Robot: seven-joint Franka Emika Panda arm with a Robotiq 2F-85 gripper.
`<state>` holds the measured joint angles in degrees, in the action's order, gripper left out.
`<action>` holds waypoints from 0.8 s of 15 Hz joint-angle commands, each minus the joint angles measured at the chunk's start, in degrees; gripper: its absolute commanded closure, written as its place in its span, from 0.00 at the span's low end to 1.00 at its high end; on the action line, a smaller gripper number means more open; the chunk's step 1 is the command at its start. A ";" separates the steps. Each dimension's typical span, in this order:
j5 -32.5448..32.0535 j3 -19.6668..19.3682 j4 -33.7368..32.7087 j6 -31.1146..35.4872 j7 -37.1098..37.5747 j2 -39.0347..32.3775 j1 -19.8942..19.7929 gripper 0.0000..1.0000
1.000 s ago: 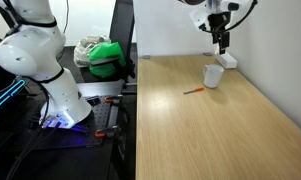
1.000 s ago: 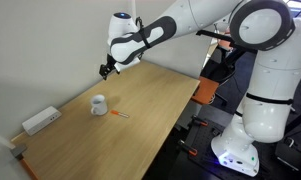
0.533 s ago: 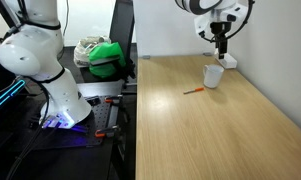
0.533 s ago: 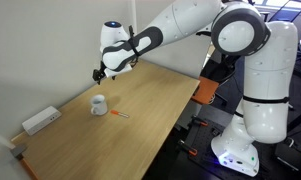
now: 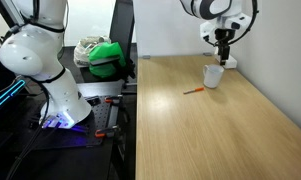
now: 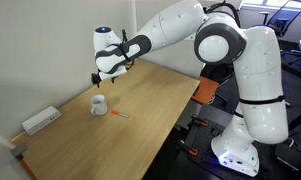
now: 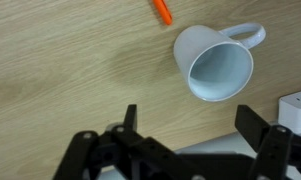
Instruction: Move the cup to the right
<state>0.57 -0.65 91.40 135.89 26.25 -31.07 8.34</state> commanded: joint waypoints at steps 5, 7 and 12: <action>0.41 -0.31 -10.53 -10.59 0.10 -6.21 0.77 0.00; 0.72 -0.08 -12.01 -11.46 -0.44 -7.42 0.63 0.00; 1.48 0.50 -13.72 -10.82 -2.28 -10.16 0.03 0.00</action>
<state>0.80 -0.58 80.86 126.96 25.92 -39.13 8.79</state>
